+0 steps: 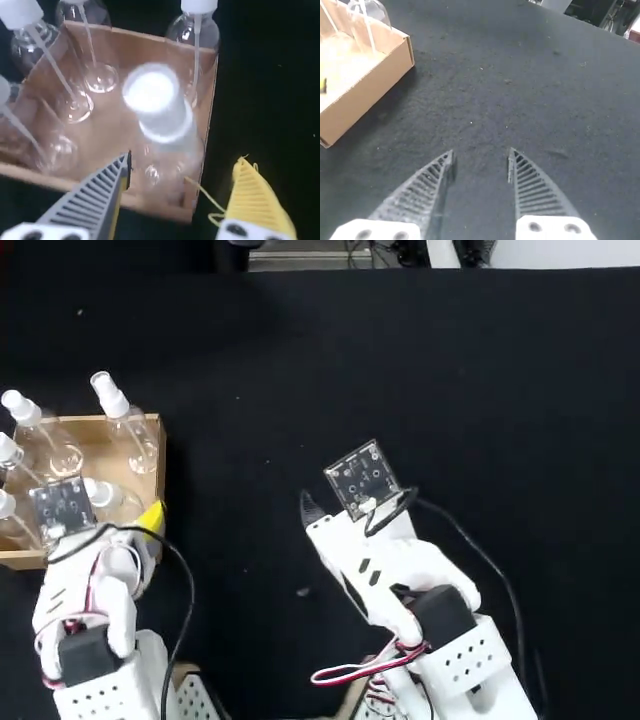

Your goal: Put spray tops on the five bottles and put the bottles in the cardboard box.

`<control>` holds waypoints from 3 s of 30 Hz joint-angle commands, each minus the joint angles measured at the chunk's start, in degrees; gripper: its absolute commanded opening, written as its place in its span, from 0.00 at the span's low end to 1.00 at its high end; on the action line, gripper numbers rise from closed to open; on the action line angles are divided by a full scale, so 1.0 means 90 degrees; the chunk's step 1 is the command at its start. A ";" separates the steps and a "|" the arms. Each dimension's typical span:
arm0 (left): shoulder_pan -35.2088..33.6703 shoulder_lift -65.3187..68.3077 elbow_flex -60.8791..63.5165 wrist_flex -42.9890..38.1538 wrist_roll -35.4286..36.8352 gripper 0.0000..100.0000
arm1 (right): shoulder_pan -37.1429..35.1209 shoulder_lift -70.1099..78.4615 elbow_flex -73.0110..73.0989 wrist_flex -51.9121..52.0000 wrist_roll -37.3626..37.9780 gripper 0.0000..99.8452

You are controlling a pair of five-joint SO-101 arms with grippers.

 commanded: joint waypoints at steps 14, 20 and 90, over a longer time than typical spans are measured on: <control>0.0581 0.0107 -0.1236 0.2090 0.0010 0.04 | 0.1592 -0.0327 -0.0171 0.1631 0.0039 0.02; 0.3209 0.0107 -0.1197 0.2032 -0.0010 0.03 | 0.2540 -0.1167 0.0151 0.2510 0.0029 0.02; 0.1421 -0.0068 0.1890 0.0576 0.0029 0.03 | 0.4151 -0.3639 0.3121 0.2686 0.0010 0.01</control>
